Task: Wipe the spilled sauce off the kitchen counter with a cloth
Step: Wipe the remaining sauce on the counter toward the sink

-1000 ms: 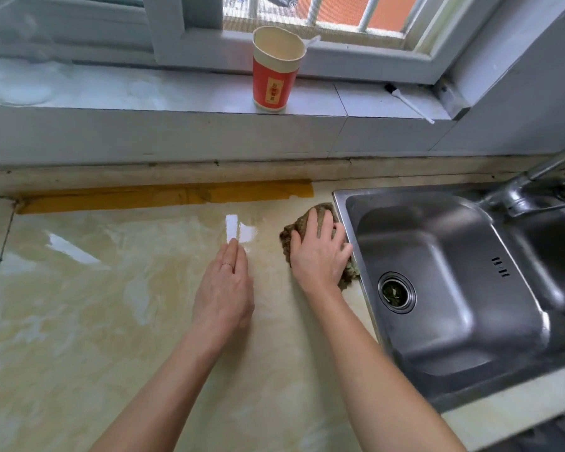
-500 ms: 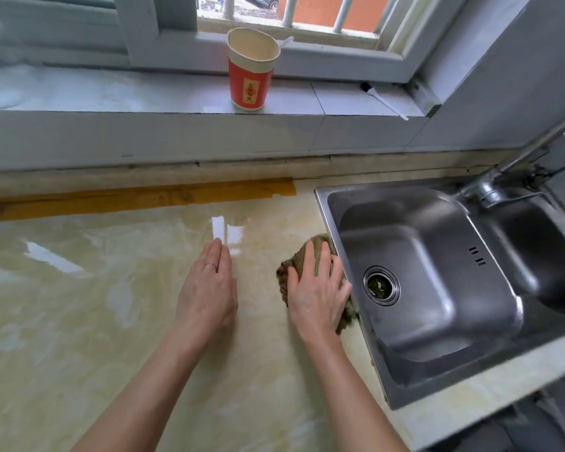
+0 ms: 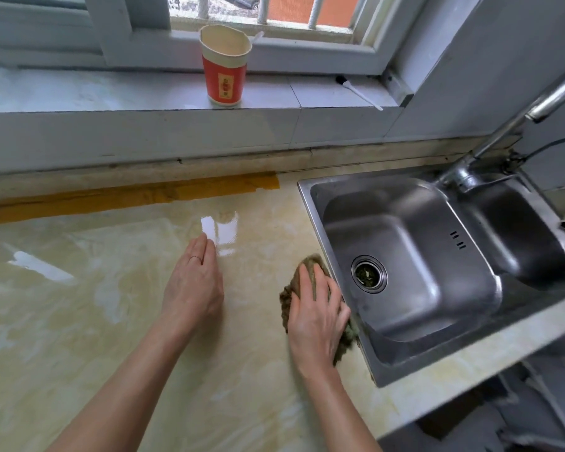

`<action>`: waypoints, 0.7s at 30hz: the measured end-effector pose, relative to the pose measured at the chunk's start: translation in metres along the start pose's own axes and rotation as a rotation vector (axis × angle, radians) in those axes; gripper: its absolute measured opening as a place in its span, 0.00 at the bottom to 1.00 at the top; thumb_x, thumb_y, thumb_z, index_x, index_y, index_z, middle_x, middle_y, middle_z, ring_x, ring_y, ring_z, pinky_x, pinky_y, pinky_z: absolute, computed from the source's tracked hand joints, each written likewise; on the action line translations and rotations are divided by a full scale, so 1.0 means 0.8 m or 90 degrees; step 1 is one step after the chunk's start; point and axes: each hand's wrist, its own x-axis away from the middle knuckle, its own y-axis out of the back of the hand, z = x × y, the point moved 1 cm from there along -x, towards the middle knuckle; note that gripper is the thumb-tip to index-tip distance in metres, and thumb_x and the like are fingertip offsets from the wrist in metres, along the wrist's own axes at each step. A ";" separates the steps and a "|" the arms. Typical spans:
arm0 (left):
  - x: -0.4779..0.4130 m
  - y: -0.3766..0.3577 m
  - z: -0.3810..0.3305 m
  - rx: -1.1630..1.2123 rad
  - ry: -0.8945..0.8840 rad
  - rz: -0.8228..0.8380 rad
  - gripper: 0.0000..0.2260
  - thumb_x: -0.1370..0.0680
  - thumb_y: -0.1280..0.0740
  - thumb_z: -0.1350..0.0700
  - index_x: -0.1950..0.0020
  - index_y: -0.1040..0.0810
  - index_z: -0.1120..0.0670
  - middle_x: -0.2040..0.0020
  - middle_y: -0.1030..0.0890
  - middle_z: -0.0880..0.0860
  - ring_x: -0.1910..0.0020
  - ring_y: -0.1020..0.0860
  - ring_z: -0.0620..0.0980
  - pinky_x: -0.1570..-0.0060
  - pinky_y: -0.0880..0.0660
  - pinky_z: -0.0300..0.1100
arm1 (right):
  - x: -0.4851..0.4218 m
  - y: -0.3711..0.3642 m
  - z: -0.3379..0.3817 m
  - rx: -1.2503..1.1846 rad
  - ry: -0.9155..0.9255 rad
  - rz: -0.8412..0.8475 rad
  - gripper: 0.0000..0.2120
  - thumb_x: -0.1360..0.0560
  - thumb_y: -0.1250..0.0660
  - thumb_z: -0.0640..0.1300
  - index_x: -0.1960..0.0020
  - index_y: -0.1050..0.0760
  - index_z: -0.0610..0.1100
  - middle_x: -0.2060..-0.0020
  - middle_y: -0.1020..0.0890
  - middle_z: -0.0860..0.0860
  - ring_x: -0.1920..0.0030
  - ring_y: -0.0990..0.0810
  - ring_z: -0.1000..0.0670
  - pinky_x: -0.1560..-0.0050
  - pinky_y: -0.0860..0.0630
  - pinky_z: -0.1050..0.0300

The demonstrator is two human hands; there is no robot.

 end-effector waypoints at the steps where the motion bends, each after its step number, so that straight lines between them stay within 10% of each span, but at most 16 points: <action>1: 0.000 0.000 0.000 0.005 -0.003 -0.004 0.24 0.19 0.48 0.58 0.24 0.49 0.62 0.23 0.49 0.59 0.24 0.50 0.54 0.26 0.54 0.42 | 0.021 0.004 -0.008 -0.007 -0.023 -0.015 0.24 0.24 0.43 0.50 0.29 0.30 0.52 0.30 0.28 0.53 0.35 0.28 0.47 0.46 0.33 0.48; 13: 0.001 0.000 -0.003 0.011 0.023 0.014 0.26 0.19 0.46 0.57 0.24 0.51 0.63 0.23 0.50 0.59 0.24 0.51 0.55 0.25 0.52 0.45 | 0.011 0.005 -0.014 -0.041 0.008 -0.003 0.27 0.28 0.28 0.41 0.31 0.28 0.51 0.31 0.27 0.53 0.36 0.28 0.48 0.46 0.32 0.50; 21: 0.023 -0.009 -0.030 0.051 0.008 -0.023 0.28 0.22 0.41 0.58 0.25 0.46 0.61 0.23 0.49 0.60 0.24 0.49 0.56 0.26 0.46 0.46 | 0.072 0.014 -0.051 -0.072 0.016 -0.069 0.23 0.27 0.36 0.41 0.33 0.25 0.50 0.33 0.25 0.53 0.40 0.26 0.47 0.50 0.32 0.50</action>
